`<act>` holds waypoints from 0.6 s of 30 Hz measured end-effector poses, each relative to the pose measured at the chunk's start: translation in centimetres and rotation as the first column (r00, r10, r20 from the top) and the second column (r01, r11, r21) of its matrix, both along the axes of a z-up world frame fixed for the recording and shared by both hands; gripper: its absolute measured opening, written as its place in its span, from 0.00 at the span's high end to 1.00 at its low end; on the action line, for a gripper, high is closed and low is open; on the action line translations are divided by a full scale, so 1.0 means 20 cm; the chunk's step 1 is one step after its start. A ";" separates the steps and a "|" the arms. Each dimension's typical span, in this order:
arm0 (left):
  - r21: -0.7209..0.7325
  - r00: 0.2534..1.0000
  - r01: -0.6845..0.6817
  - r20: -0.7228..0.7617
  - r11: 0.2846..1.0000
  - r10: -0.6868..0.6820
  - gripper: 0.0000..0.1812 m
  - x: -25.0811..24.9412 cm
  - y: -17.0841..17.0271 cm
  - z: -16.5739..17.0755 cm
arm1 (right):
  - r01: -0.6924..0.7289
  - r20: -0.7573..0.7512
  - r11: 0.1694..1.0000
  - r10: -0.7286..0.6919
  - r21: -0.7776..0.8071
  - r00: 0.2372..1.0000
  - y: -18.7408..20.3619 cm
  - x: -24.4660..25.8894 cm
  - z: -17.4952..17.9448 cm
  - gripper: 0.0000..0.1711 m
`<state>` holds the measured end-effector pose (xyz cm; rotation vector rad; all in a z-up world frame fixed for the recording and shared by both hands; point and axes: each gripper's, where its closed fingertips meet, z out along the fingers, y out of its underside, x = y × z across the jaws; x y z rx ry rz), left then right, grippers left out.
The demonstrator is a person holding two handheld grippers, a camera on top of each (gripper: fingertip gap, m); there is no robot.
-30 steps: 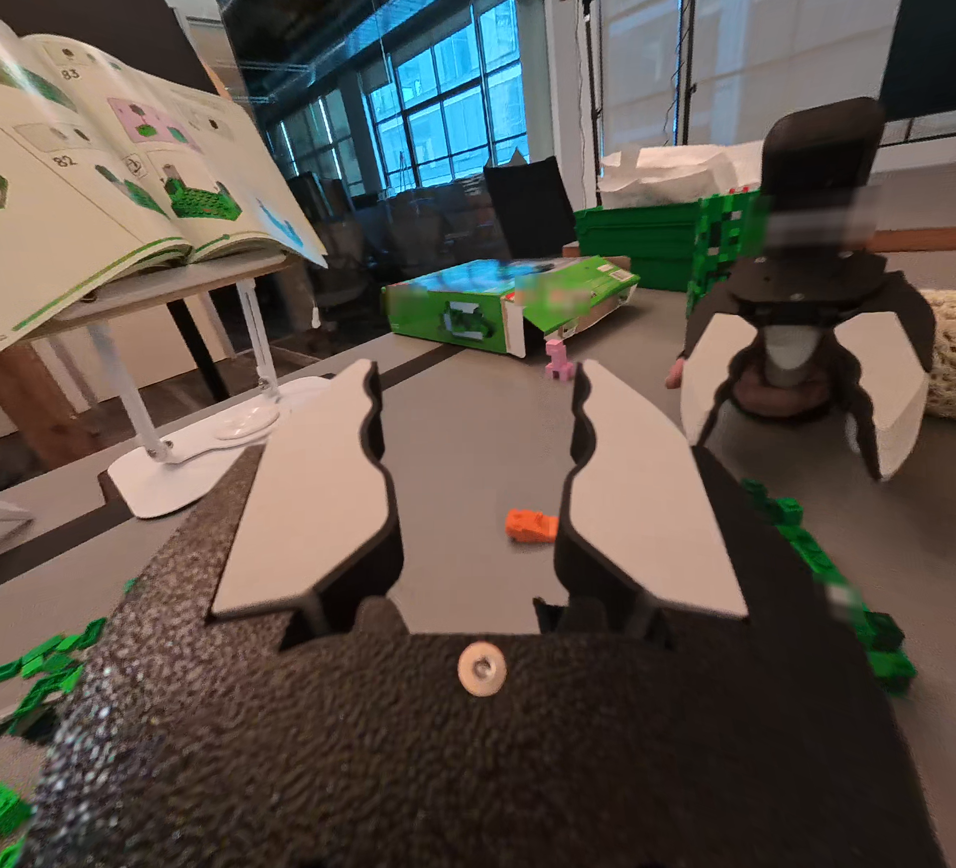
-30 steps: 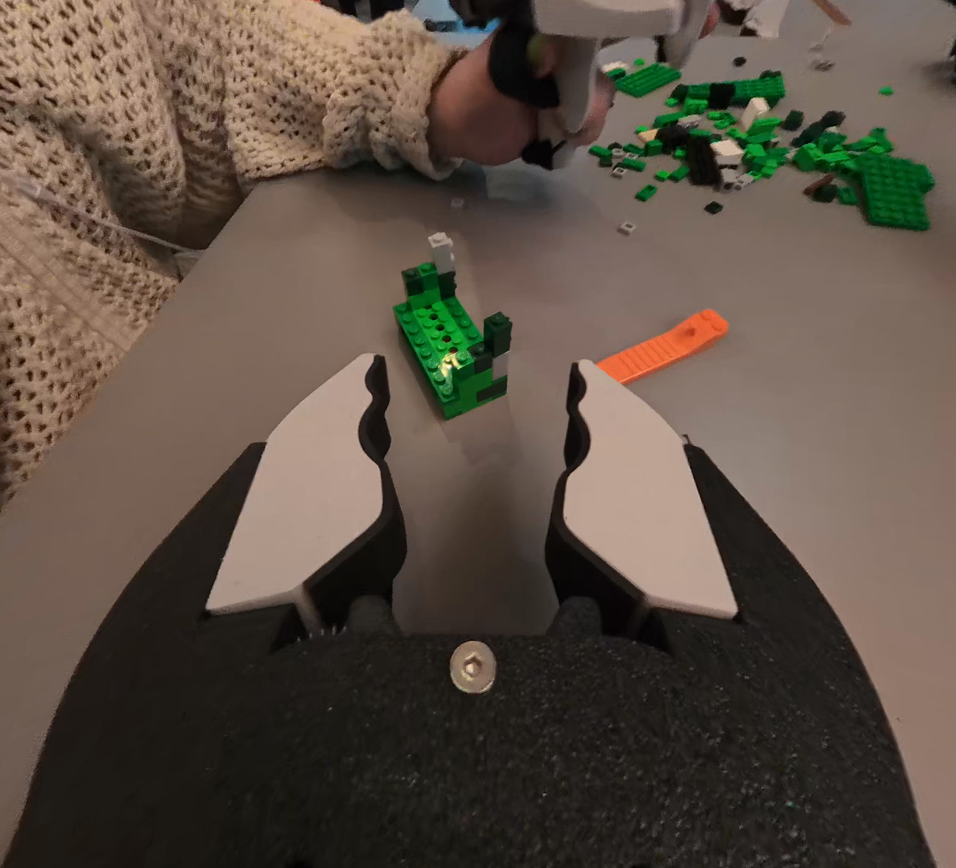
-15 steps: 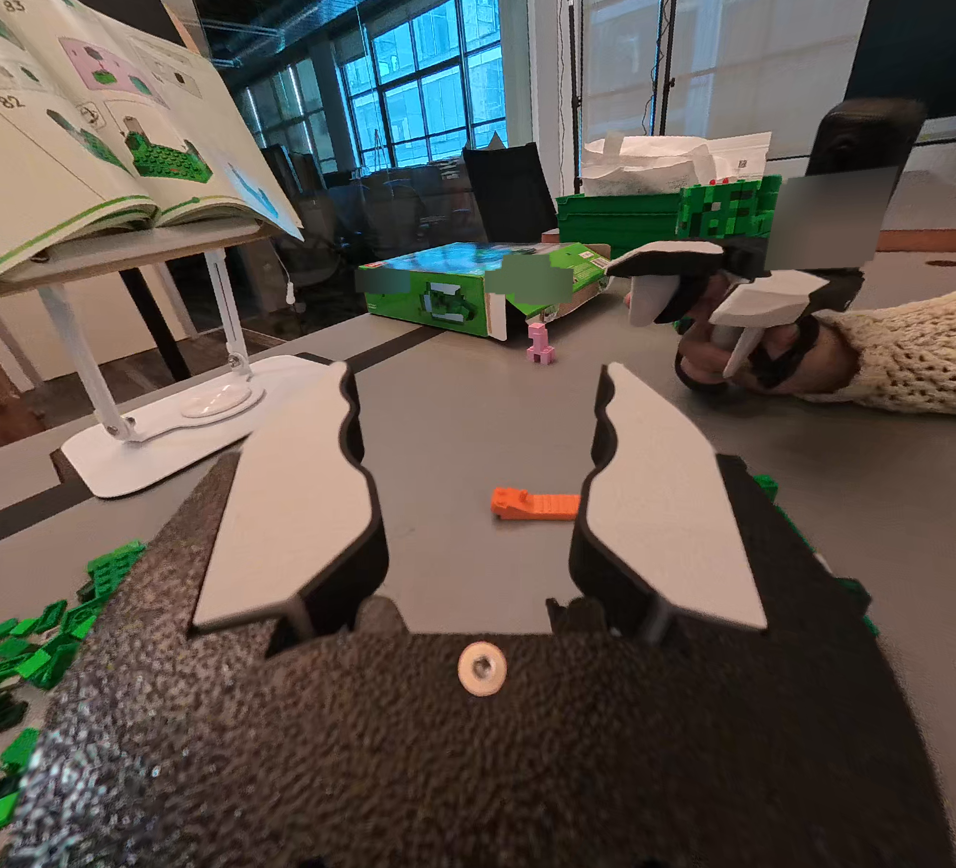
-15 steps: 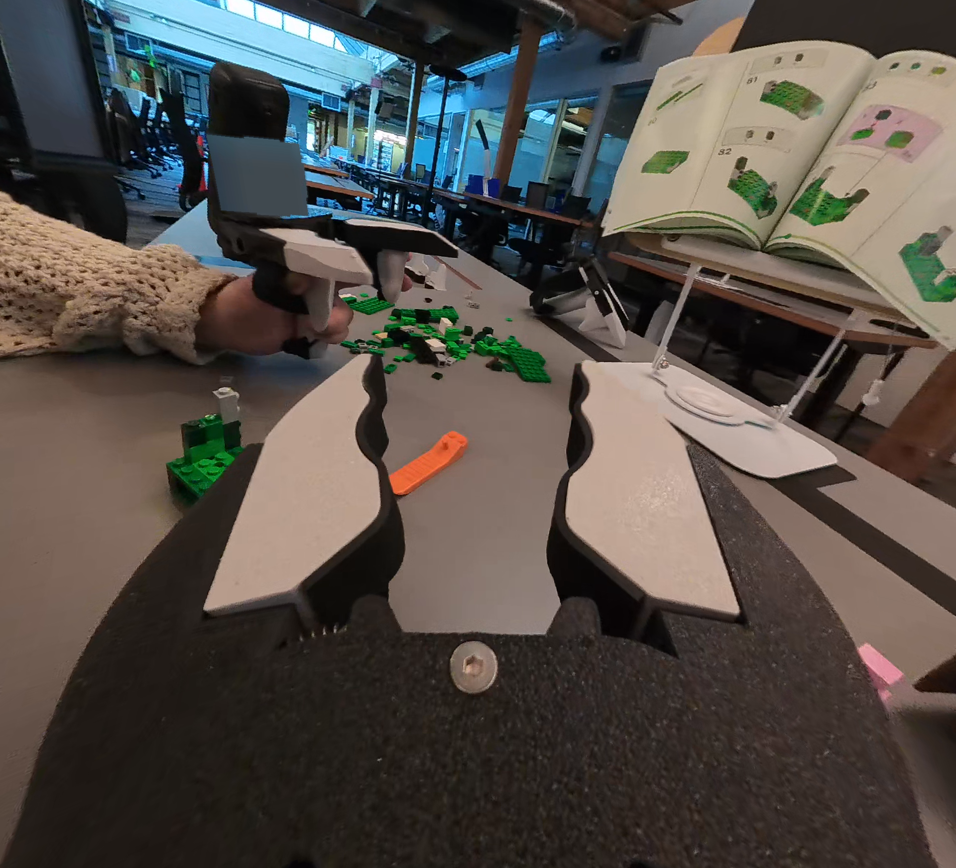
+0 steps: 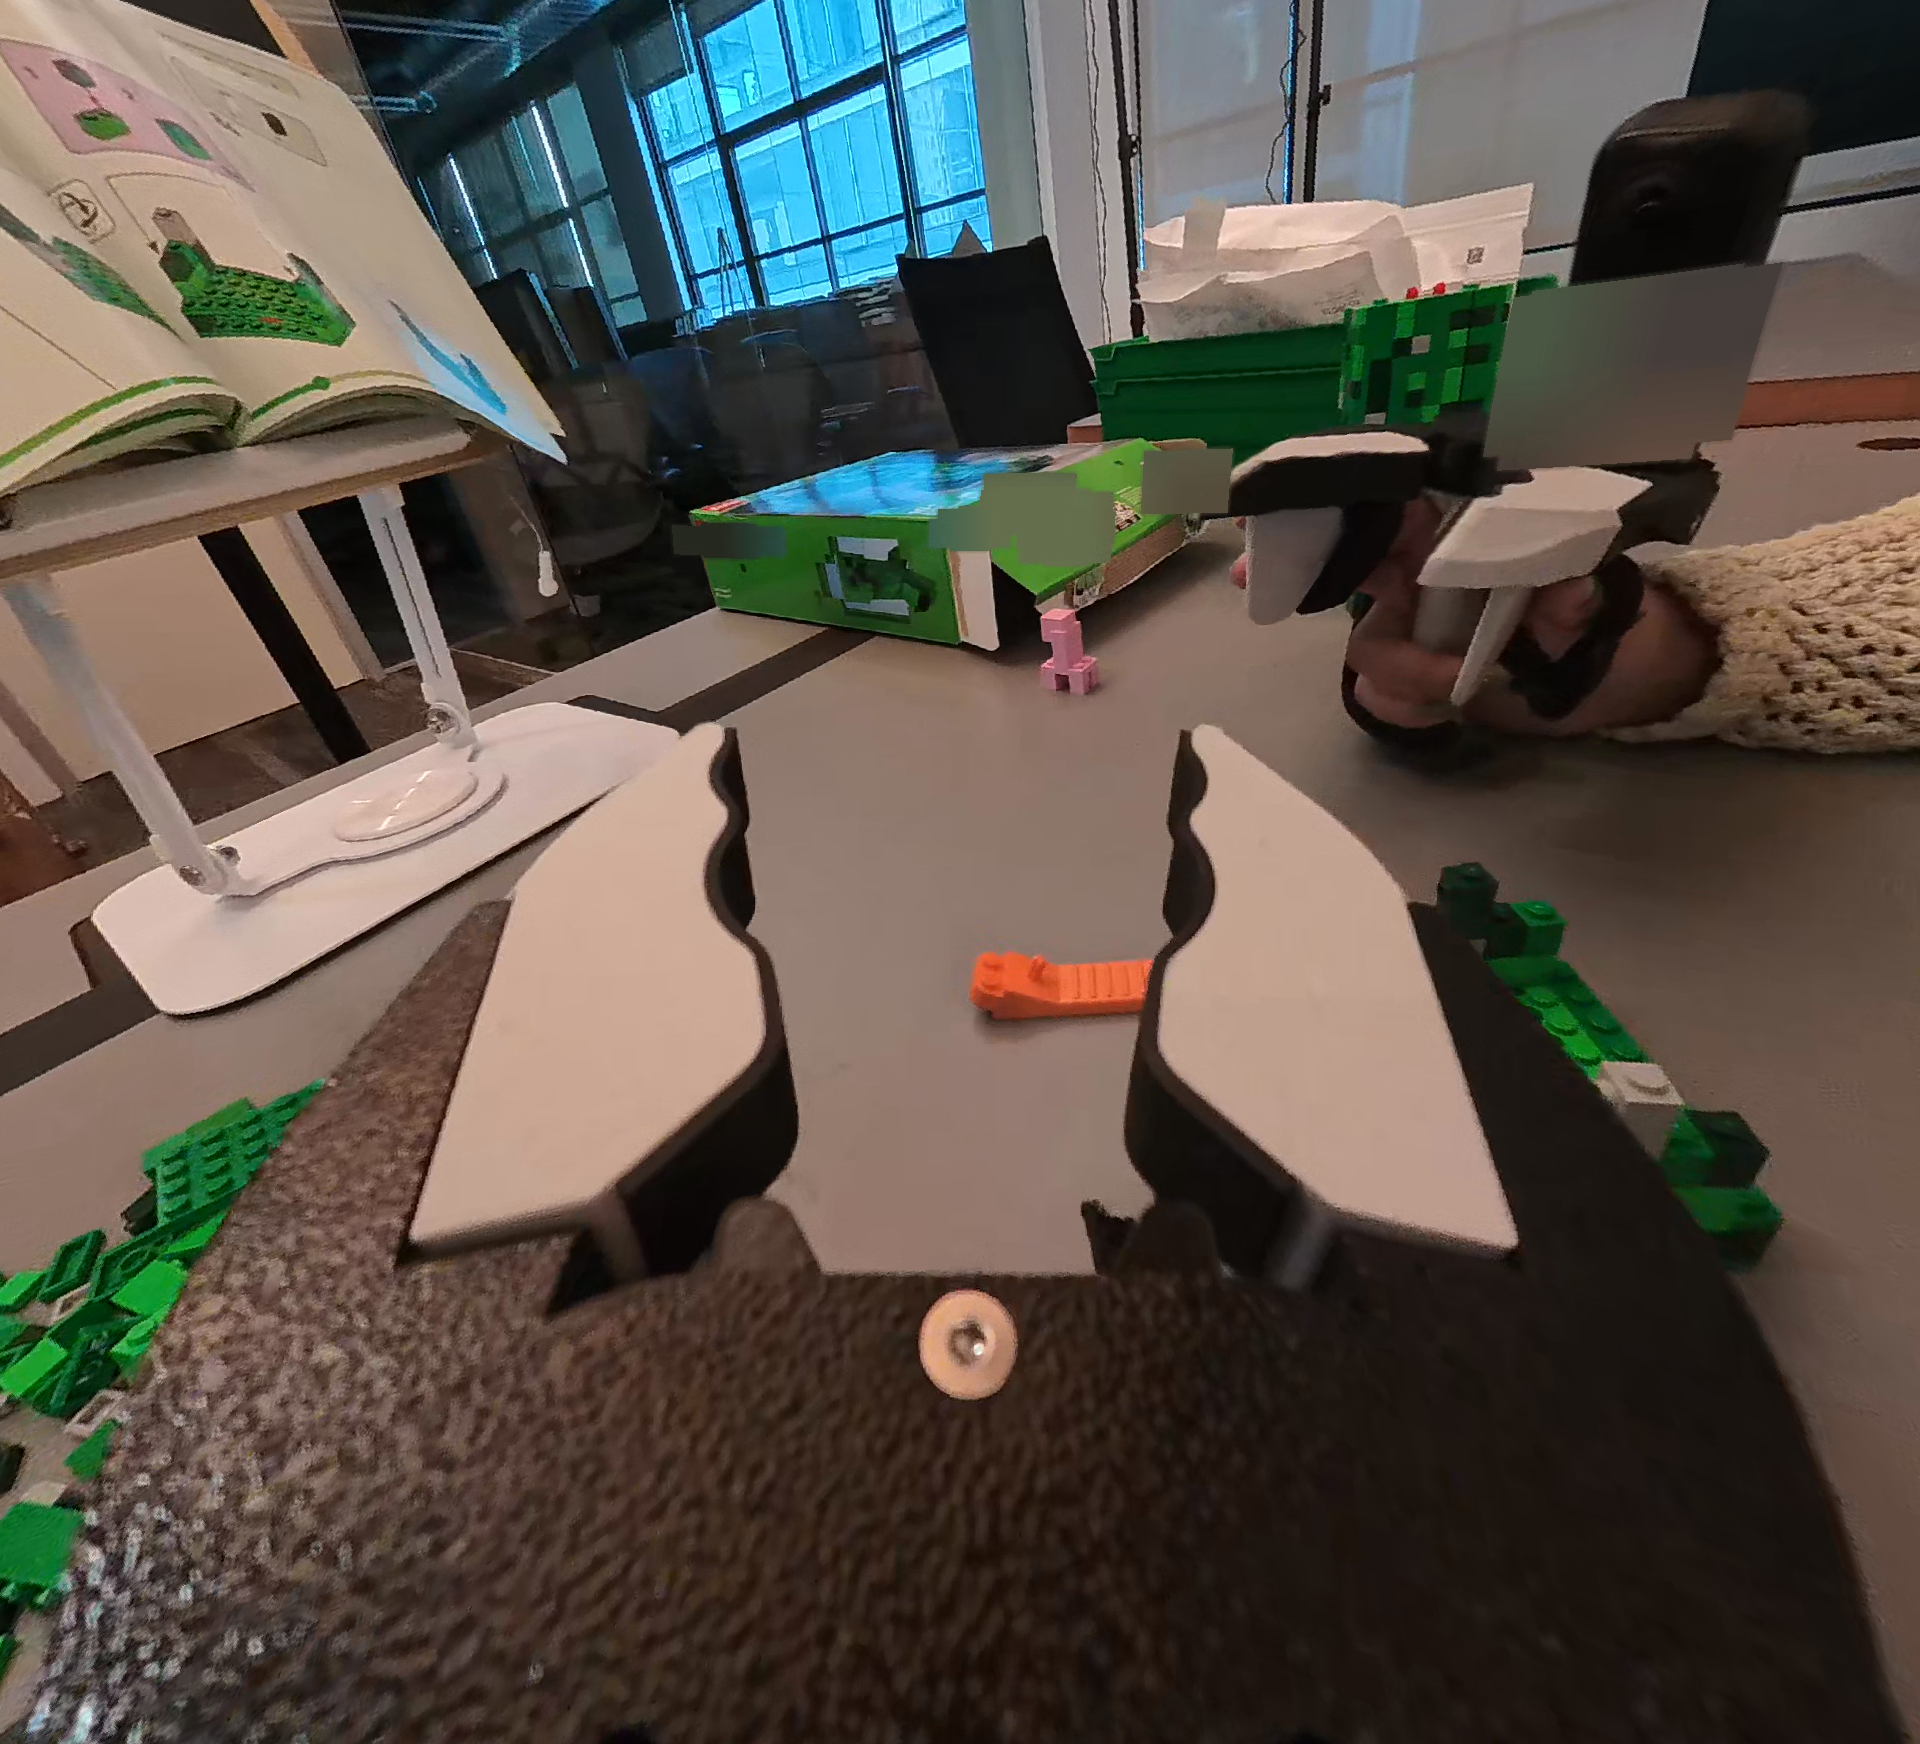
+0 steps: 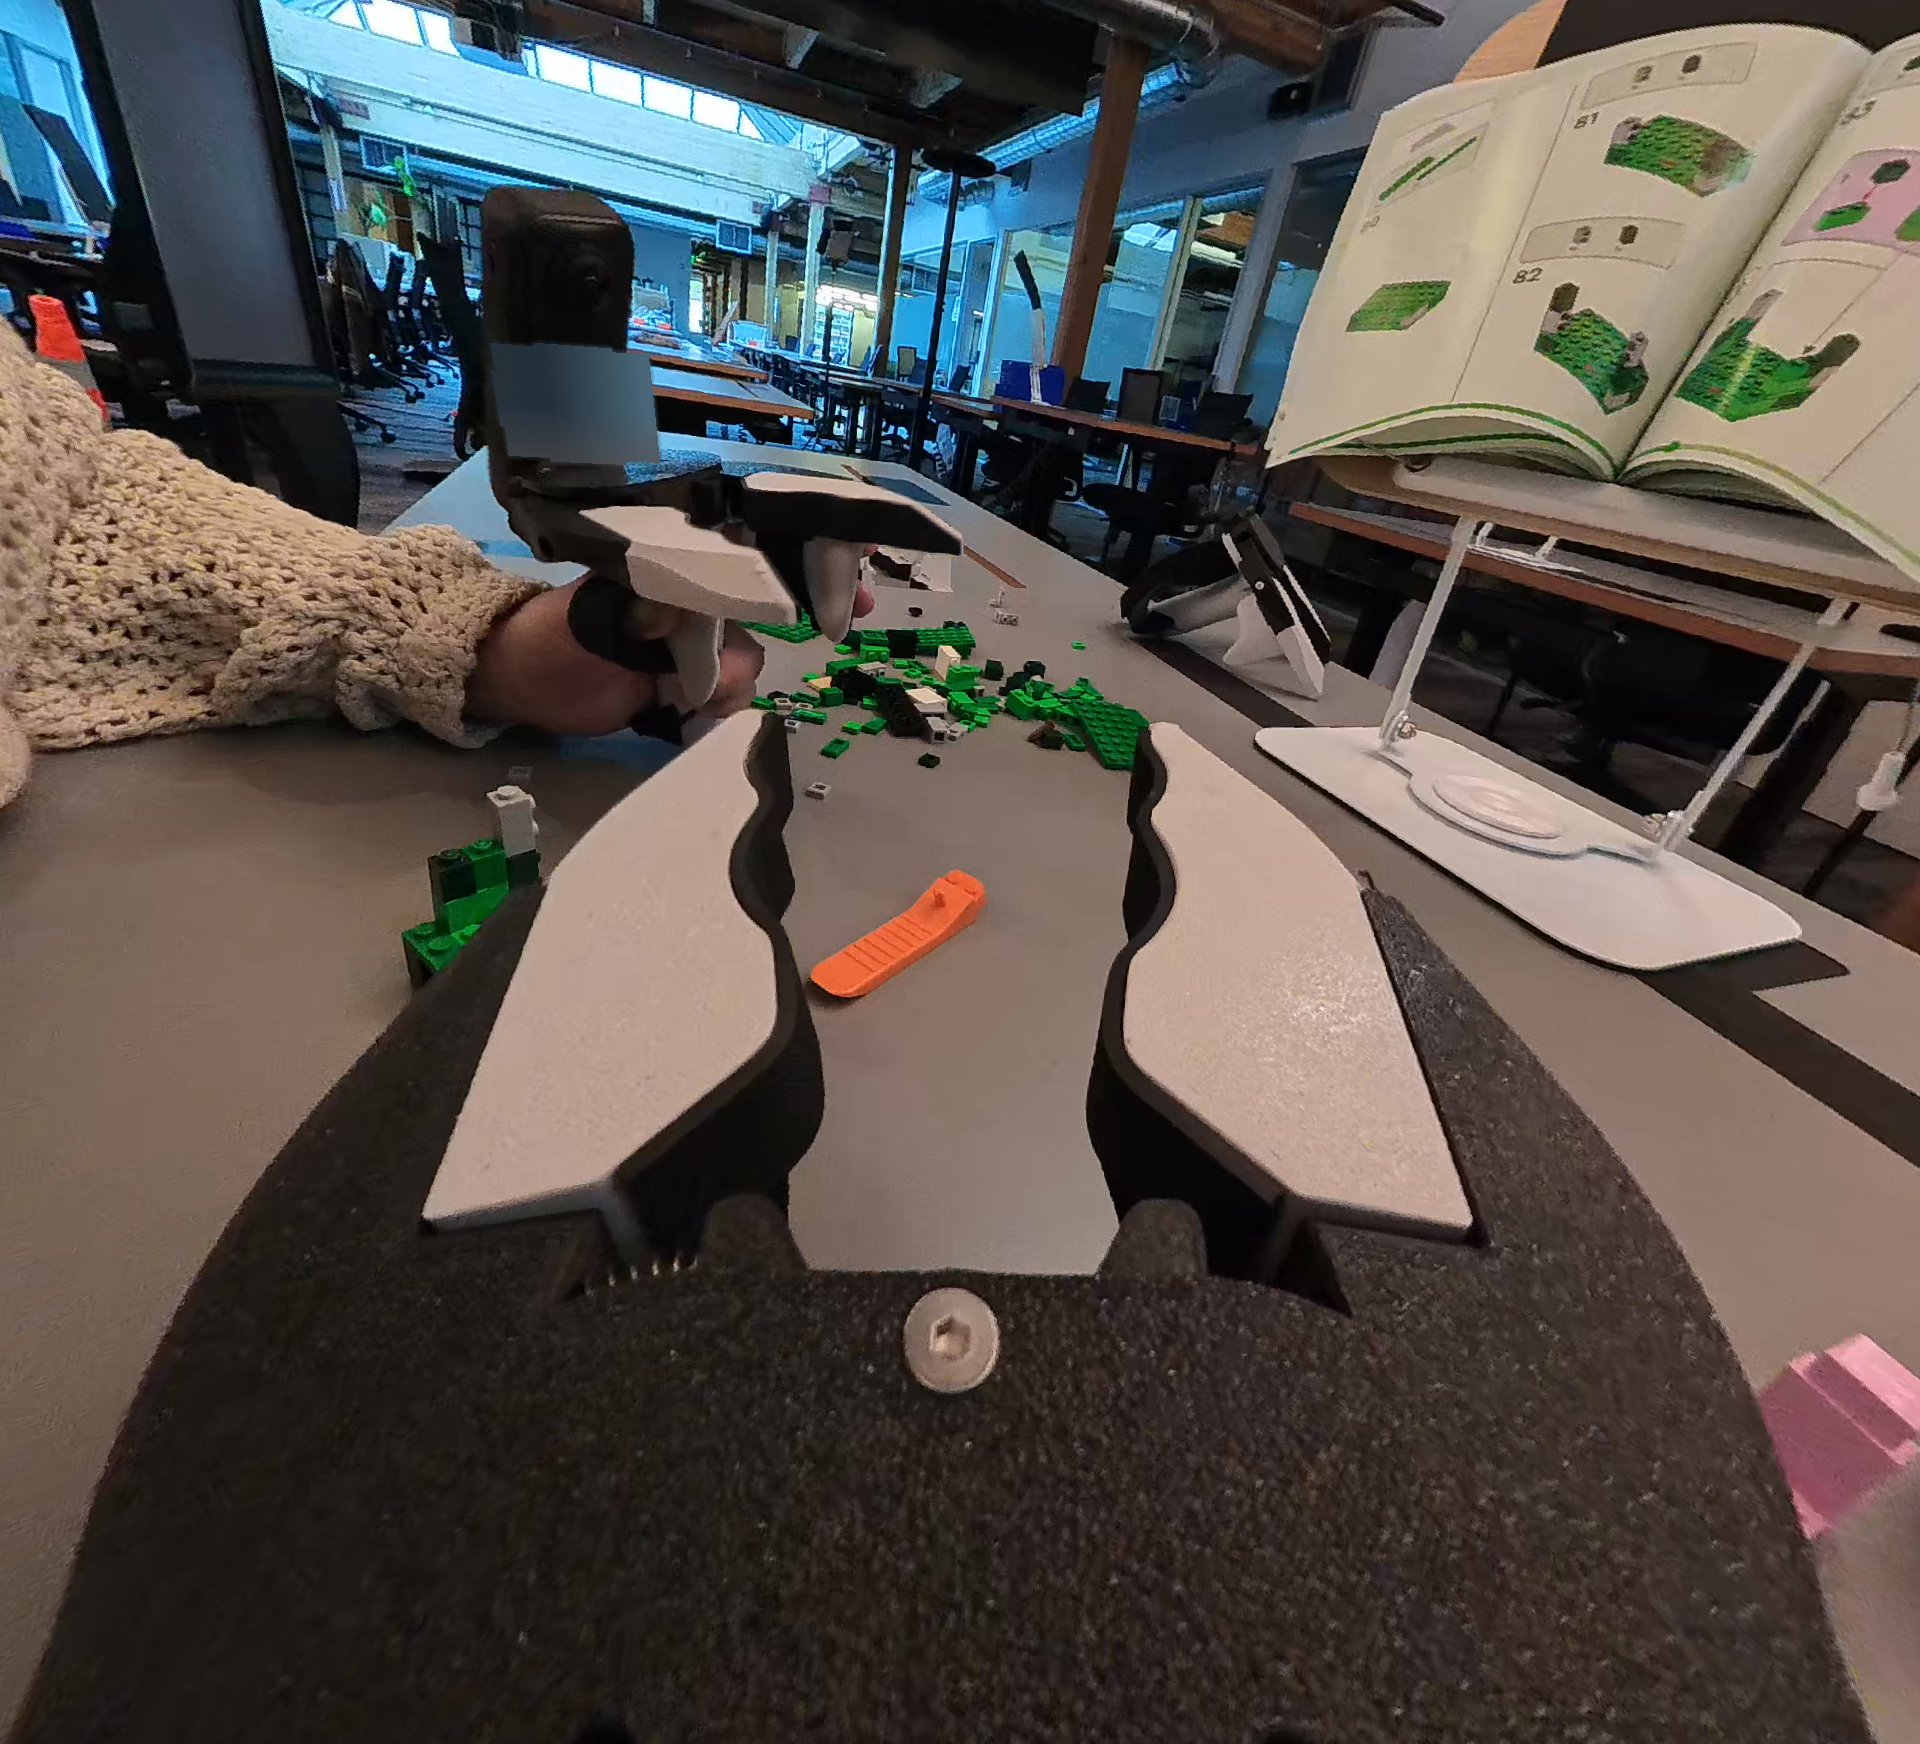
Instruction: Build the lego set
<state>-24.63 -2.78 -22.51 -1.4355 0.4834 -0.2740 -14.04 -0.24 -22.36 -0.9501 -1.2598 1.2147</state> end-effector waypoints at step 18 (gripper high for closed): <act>-0.014 1.000 0.000 -0.028 1.000 -0.001 0.58 0.02 0.01 -0.02 | 0.065 0.026 0.985 -0.070 0.159 0.997 -0.04 0.03 -0.03 0.69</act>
